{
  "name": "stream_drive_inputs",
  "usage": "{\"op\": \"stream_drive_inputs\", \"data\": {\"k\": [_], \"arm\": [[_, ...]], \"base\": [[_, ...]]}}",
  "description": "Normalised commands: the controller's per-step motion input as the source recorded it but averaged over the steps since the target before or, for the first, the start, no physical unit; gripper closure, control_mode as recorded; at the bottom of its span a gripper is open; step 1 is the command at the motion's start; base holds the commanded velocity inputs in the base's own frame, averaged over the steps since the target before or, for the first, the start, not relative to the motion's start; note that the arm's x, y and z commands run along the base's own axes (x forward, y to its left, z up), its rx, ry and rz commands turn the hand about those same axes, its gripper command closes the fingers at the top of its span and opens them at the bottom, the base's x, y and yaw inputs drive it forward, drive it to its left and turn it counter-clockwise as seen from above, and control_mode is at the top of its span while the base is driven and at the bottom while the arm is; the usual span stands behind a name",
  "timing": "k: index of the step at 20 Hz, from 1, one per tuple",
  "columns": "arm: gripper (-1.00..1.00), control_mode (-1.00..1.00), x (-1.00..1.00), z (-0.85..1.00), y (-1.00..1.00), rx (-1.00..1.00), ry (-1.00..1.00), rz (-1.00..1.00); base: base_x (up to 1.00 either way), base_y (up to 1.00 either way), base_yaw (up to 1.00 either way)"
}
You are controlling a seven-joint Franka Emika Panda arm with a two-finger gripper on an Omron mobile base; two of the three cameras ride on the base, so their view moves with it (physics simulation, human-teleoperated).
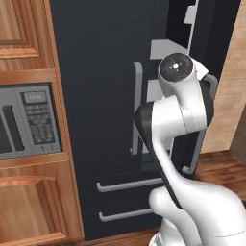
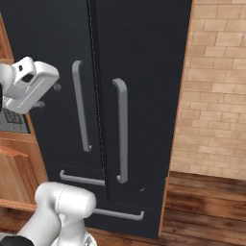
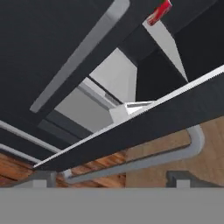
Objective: Open the fridge, grab two sodas, and place both sodas inside the bowl with ice on the dining counter.
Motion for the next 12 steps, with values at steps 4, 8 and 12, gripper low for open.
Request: {"op": "stream_drive_inputs", "data": {"k": [4, 8, 12], "arm": [[-1.00, -1.00, 0.62, 0.00, 0.51, -0.27, 0.01, 0.02], [-1.00, -1.00, 0.68, 0.00, 0.11, -0.19, 0.00, 0.00], [-1.00, -1.00, 0.65, 0.00, -0.03, -0.13, 0.02, 0.00]], "base": [[0.00, 0.00, 0.00], [0.00, 0.00, 0.00], [0.00, 0.00, 0.00]]}}
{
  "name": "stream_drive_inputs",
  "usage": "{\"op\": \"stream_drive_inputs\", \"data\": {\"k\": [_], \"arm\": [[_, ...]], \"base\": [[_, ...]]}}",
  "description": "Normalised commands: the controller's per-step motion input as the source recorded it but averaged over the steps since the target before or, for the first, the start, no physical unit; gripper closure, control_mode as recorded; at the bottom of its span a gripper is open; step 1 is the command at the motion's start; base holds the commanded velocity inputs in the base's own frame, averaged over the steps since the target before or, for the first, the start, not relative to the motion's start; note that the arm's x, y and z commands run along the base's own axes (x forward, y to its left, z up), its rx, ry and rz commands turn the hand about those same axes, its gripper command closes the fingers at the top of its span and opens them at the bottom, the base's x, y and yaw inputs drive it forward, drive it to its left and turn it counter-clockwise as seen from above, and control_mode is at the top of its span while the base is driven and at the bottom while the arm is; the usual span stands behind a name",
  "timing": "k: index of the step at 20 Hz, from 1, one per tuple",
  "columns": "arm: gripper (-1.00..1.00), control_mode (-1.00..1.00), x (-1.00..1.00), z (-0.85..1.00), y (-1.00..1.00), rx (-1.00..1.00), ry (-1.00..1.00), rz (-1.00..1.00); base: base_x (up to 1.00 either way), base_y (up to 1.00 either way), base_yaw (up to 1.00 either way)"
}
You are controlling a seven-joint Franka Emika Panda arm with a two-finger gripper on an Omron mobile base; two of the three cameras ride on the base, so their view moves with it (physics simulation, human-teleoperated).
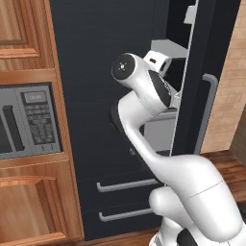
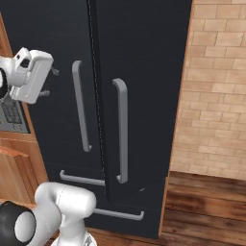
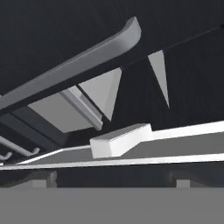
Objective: Open the fridge, grab two sodas, and place both sodas inside the bowl with ice on the dining counter.
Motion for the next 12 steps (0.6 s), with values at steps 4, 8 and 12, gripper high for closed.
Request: {"op": "stream_drive_inputs", "data": {"k": [4, 8, 12], "arm": [[-1.00, -1.00, 0.62, 0.00, -0.15, -0.08, 0.03, 0.00], [-1.00, -1.00, 0.39, -0.05, -0.40, -0.01, 0.00, 0.01], [-1.00, -1.00, 0.11, -0.09, -0.55, 0.00, 0.00, 0.03]], "base": [[0.00, 0.00, 0.00], [0.00, 0.00, 0.00], [0.00, 0.00, 0.00]]}}
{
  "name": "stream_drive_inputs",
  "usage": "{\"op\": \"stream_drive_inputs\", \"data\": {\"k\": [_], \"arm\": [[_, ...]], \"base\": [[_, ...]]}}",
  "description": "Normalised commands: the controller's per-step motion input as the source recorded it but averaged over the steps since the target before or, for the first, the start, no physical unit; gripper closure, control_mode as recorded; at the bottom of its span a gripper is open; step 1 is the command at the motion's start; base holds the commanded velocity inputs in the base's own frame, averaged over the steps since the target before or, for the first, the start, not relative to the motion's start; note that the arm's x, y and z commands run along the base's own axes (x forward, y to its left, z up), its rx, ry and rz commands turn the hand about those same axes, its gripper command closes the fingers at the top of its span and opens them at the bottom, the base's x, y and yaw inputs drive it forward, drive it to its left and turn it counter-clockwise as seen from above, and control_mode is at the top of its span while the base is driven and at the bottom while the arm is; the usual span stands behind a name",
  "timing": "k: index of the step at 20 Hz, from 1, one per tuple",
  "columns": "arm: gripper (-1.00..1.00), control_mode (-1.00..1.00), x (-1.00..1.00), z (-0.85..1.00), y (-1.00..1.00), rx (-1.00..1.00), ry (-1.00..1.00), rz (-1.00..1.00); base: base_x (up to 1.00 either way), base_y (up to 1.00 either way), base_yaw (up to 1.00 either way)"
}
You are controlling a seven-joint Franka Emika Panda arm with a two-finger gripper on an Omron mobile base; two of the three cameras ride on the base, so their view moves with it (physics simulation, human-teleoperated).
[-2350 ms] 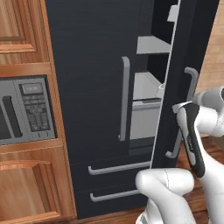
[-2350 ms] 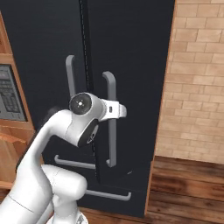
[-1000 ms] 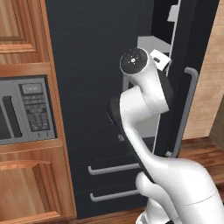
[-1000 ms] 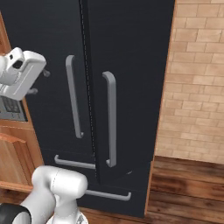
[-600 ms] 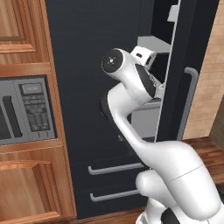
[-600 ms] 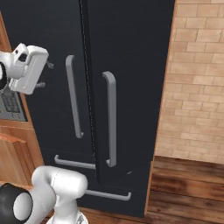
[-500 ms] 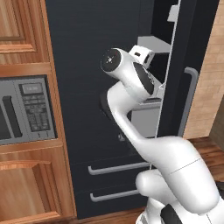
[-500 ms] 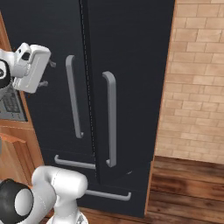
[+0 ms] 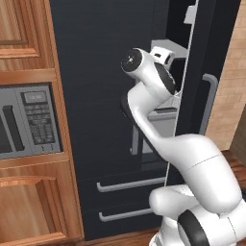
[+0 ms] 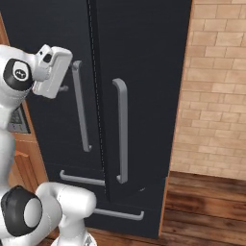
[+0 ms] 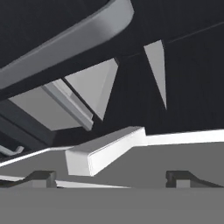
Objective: Open the fridge, grab two sodas, and place both sodas inside the bowl with ice on the dining counter.
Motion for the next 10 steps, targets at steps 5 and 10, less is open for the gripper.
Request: {"op": "stream_drive_inputs", "data": {"k": [5, 10], "arm": [[-1.00, -1.00, 0.26, -0.02, -0.57, 0.00, 0.00, 0.07], [-1.00, -1.00, 0.19, 0.00, -0.59, 0.00, 0.03, 0.05]], "base": [[0.00, 0.00, 0.00], [0.00, 0.00, 0.00]]}}
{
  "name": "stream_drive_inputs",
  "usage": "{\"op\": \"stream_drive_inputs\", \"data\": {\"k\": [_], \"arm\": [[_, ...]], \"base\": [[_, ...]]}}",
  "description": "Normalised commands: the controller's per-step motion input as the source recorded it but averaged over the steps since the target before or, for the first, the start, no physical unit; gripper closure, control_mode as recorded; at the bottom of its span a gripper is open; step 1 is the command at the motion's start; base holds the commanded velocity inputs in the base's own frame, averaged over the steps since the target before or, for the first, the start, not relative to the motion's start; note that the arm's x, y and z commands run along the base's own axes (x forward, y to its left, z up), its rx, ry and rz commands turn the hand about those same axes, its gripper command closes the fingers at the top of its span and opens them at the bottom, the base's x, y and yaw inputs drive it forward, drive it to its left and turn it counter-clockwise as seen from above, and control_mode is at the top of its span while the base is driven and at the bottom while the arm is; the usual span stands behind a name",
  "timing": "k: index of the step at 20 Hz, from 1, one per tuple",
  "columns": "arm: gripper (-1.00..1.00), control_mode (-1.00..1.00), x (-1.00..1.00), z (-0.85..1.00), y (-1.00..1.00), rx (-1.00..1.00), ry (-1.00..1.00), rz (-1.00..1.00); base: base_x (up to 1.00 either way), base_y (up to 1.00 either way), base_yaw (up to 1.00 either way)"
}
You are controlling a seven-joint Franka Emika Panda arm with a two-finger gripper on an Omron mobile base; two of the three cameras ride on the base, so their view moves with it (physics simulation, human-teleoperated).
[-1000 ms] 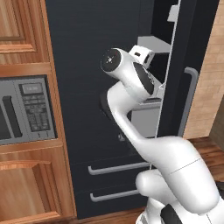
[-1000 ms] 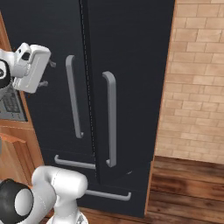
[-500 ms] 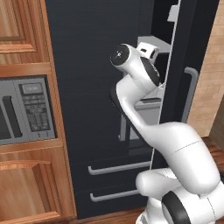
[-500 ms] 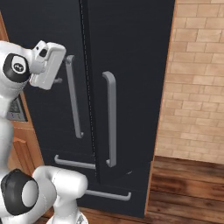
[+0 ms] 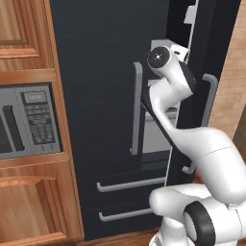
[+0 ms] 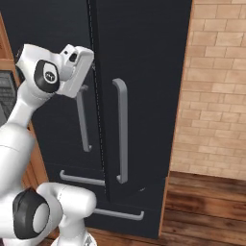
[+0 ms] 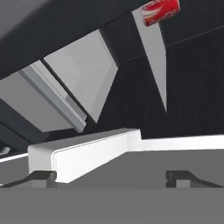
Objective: Open the fridge, grab two sodas, and place both sodas inside the bowl with ice on the dining counter.
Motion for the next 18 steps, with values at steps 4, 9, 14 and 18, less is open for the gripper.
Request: {"op": "stream_drive_inputs", "data": {"k": [4, 9, 14, 18], "arm": [[-1.00, -1.00, -0.09, 0.00, -0.56, 0.00, 0.01, 0.01], [-1.00, -1.00, -0.41, 0.00, -0.56, 0.00, 0.00, 0.00], [-1.00, -1.00, -0.27, 0.00, -0.66, 0.00, 0.00, 0.00], [-1.00, -1.00, -0.20, 0.00, -0.75, 0.00, 0.03, 0.00]], "base": [[0.00, 0.00, 0.00], [0.00, 0.00, 0.00], [0.00, 0.00, 0.00], [0.00, 0.00, 0.00]]}}
